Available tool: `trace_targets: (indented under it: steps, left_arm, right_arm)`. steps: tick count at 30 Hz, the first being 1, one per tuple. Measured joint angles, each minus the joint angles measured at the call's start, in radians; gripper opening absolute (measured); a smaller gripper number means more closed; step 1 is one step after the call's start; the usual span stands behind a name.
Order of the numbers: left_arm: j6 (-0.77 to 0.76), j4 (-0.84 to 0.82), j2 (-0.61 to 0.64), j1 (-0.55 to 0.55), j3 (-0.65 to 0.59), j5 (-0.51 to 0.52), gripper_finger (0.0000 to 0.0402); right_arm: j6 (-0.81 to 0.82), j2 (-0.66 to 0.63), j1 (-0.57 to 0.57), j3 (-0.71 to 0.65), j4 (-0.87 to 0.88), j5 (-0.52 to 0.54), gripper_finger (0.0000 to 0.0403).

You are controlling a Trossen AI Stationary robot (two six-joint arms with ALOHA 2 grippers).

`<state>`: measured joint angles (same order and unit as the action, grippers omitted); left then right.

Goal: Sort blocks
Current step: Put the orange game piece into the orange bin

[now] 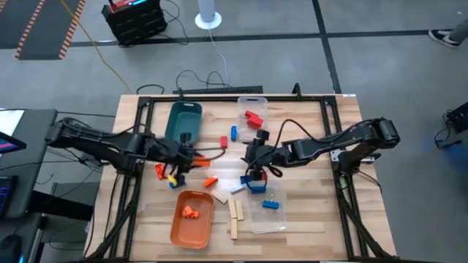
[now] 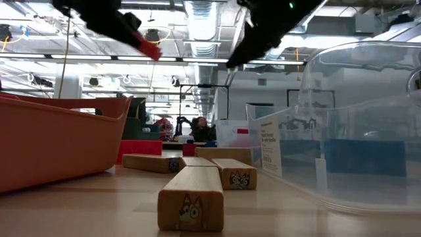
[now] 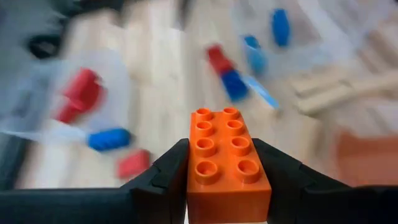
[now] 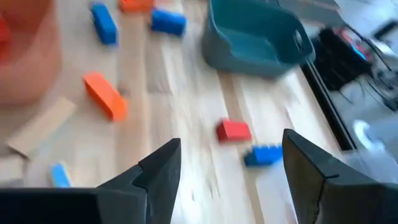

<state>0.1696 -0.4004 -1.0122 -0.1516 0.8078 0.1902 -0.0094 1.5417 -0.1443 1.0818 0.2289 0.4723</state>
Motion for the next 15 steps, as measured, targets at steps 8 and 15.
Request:
trace_targets:
  steps: [8,15]
  left_arm:
    - [-0.167,-0.085,-0.035,-0.173,0.000,-0.211,0.0141]
    - [-0.274,-0.101,-0.147,-0.291,0.000,-0.213,0.0141]
  right_arm:
    - [0.055,-0.003,-0.003,-0.062,-0.007,0.108,0.0226]
    - [0.039,-0.003,0.016,-0.065,-0.024,0.109,0.0223]
